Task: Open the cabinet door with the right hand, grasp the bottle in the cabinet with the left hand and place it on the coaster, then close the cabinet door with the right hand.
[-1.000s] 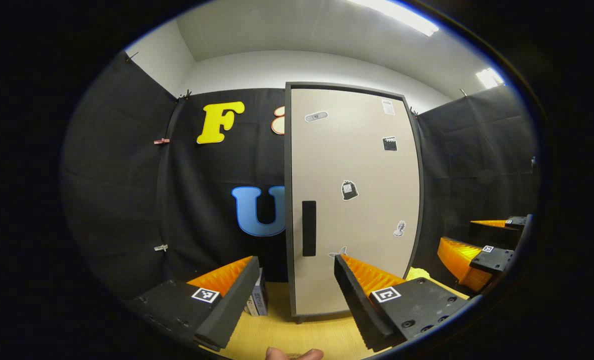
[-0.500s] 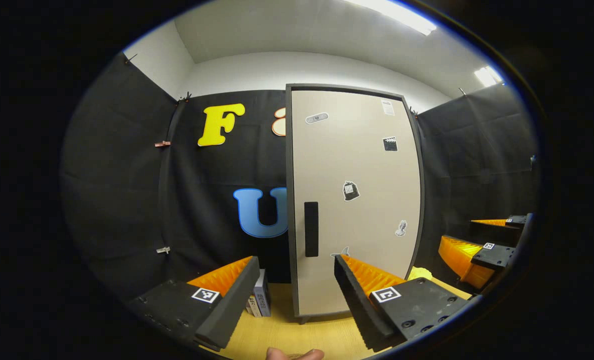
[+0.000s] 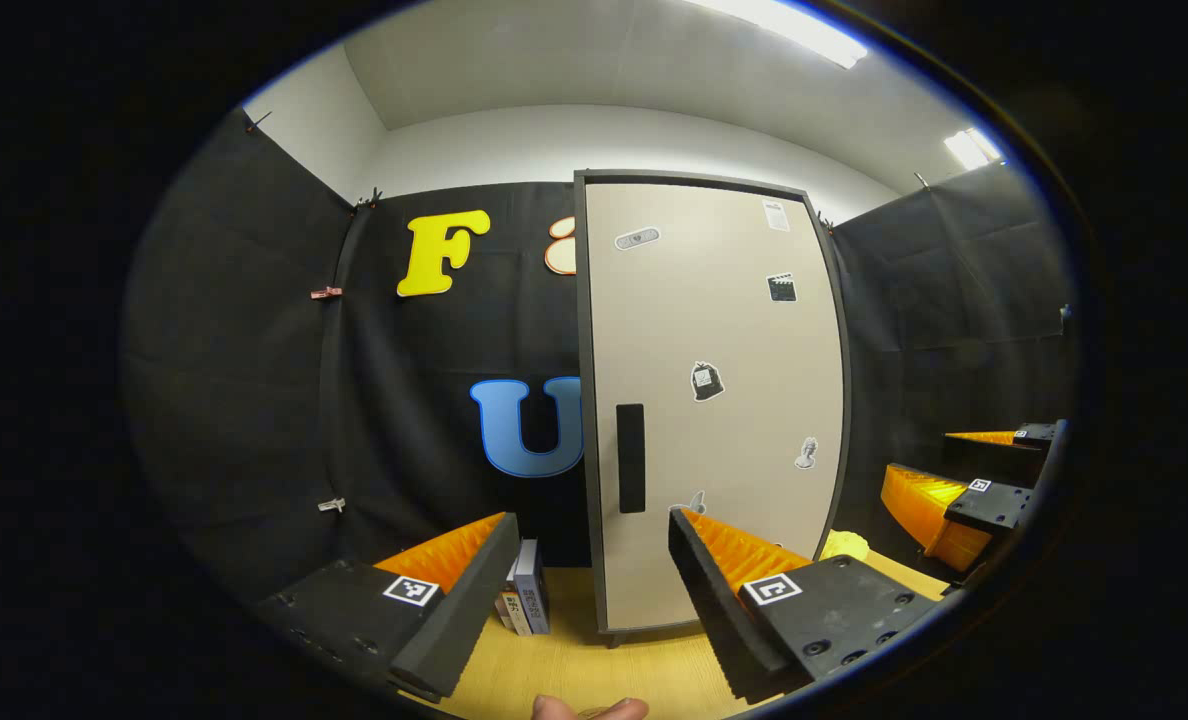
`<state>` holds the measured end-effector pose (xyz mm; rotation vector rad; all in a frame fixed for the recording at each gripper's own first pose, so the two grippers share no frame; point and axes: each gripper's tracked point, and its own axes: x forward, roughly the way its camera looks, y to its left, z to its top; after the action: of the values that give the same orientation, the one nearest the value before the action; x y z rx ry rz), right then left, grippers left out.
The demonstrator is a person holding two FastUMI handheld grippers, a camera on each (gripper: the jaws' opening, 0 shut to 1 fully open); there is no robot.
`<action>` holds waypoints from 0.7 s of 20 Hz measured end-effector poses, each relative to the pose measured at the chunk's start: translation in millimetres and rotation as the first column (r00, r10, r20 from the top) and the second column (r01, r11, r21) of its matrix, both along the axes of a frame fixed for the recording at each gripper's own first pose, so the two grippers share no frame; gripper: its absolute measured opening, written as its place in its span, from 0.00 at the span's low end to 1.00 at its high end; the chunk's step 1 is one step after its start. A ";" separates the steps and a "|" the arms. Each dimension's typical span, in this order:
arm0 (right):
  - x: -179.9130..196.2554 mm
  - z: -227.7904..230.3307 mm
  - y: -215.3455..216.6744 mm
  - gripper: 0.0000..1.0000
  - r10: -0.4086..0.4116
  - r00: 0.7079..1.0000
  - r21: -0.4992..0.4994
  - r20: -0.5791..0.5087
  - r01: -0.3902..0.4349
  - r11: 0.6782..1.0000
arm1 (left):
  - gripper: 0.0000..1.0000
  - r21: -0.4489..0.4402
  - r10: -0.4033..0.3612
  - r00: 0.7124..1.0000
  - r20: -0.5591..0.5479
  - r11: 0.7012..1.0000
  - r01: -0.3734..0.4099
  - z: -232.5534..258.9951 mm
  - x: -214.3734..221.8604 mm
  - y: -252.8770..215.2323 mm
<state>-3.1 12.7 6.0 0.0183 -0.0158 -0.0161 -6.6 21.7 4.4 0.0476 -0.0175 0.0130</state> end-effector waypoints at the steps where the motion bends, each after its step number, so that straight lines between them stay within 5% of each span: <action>1: 0.3 -0.1 3.0 0.98 0.004 1.000 0.002 -0.002 -0.004 1.000 | 0.95 -0.001 0.002 1.000 0.001 1.000 -0.002 -1.0 -0.1 3.0; 14: 66.5 16.1 102.5 0.97 0.117 0.991 0.050 0.064 -0.121 0.991 | 0.94 0.005 0.057 0.998 -0.002 0.998 -0.057 -16.2 -22.9 88.3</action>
<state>63.4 115.3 22.1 0.0733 -0.0750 0.1036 -29.5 110.0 -11.8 0.0534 -0.0137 0.0704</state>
